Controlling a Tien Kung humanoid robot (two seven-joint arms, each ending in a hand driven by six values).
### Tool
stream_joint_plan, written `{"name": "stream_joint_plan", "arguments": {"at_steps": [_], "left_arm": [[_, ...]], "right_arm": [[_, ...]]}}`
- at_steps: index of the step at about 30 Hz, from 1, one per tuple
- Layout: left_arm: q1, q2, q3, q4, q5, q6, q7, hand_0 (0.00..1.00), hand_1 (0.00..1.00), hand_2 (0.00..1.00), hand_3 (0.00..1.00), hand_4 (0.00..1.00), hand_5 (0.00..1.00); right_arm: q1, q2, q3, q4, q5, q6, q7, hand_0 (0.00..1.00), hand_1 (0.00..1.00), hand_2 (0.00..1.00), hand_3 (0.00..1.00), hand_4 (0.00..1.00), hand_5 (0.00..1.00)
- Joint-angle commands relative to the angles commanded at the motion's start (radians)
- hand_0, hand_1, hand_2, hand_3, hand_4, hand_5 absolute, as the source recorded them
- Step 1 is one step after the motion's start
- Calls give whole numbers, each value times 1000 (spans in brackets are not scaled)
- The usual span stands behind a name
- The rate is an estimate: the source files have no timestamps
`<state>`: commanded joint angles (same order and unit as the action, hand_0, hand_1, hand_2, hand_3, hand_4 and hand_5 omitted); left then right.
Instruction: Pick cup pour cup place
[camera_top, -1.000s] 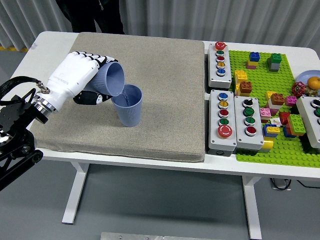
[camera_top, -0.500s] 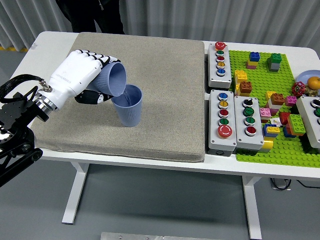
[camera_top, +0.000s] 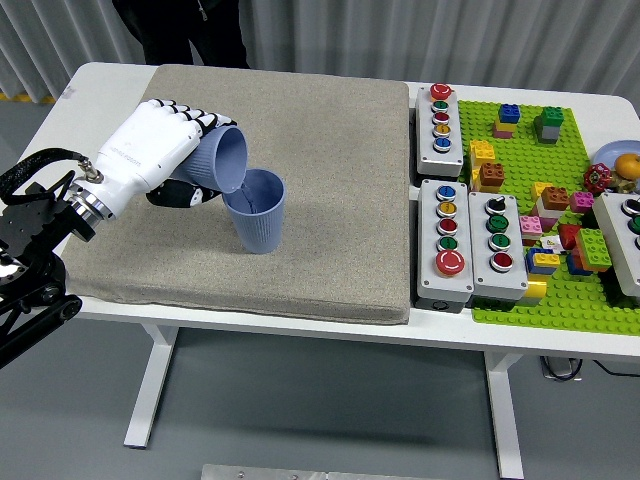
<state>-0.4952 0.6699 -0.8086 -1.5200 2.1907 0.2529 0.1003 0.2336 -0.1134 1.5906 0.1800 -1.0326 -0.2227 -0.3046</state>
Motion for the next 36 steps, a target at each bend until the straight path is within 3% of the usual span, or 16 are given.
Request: {"name": "stream_joint_plan", "arguments": {"at_steps": [9, 22, 36], "left_arm": [[-15, 11, 11, -1, 1, -2, 2, 504, 551, 650, 560, 759, 218], [-70, 55, 42, -11, 8, -14, 6, 506, 550, 648, 560, 754, 217], [-86, 59, 56, -16, 12, -14, 9, 506, 551, 648, 558, 751, 215]], "right_arm": [[1, 0, 1, 0, 0, 1, 0, 706, 633, 582, 569, 2, 61], [9, -2, -1, 0, 9, -1, 3, 706, 633, 583, 568, 2, 58], [12, -2, -1, 0, 10, -3, 2, 706, 633, 582, 568, 2, 61]]}}
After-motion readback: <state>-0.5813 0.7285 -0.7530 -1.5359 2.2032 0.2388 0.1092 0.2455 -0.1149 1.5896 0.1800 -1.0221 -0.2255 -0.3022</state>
